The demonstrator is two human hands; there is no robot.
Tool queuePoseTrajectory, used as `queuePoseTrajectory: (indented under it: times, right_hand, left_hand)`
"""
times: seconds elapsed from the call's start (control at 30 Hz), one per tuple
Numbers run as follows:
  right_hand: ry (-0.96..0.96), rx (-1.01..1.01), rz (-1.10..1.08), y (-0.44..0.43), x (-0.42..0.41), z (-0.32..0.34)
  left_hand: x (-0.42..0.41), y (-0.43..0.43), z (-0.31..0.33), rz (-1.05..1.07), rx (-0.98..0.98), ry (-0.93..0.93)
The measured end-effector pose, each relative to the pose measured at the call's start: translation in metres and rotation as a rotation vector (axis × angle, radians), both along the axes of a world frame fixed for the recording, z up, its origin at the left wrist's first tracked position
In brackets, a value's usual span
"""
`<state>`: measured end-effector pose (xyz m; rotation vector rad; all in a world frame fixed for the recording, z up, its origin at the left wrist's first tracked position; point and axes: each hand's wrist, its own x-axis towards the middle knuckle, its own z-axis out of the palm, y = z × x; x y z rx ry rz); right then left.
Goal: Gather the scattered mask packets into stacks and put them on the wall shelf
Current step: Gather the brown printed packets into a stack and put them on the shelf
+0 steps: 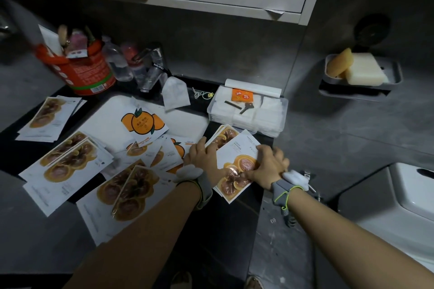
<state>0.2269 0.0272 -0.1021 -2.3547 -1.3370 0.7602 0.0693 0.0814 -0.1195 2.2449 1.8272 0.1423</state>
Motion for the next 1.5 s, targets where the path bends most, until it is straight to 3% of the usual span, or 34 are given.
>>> queuePoseTrajectory:
  times: [0.17,0.2,0.3,0.4,0.5,0.57,0.67,0.8,0.97,1.1,1.27,1.5]
  right_hand:
    - [0.174,0.304,-0.088,0.013,0.011,0.013]
    - [0.212,0.346,-0.099,0.016,0.012,0.018]
    - [0.286,0.408,-0.027,0.025,0.010,0.032]
    - [0.150,0.382,0.058,0.034,0.008,0.038]
    - [0.024,0.137,0.164,0.037,0.011,0.029]
    - [-0.011,-0.020,0.188,0.033,0.012,0.019]
    - [-0.048,-0.099,0.163,0.029,0.006,0.012]
    - [0.054,-0.016,0.101,0.028,0.000,0.016]
    - [0.100,0.204,0.297,0.030,0.001,0.035]
    - [0.230,0.312,0.193,0.036,0.002,0.034]
    - [0.195,0.208,0.093,0.031,0.017,0.020]
    - [0.173,0.127,-0.044,0.028,0.020,0.007]
  left_hand:
    - [0.015,0.005,0.015,0.102,0.152,-0.147]
    - [0.015,0.010,0.017,0.060,0.224,-0.128]
    - [0.013,0.016,0.023,-0.341,0.141,0.048]
    - [0.010,0.023,0.030,-0.473,-0.028,0.147]
    - [0.008,0.028,0.020,-0.448,-0.137,0.205]
    - [0.005,0.028,0.012,-0.420,-0.155,0.194]
    - [0.003,0.022,0.009,-0.407,-0.149,0.202]
    - [0.001,0.017,0.015,-0.426,-0.065,0.185]
    - [0.014,0.016,0.035,-0.473,0.006,0.113]
    - [0.015,0.028,0.052,-0.382,0.021,0.107]
    - [-0.006,0.039,0.046,0.081,-0.135,-0.390]
    - [-0.019,0.029,0.029,0.396,-0.225,-0.579]
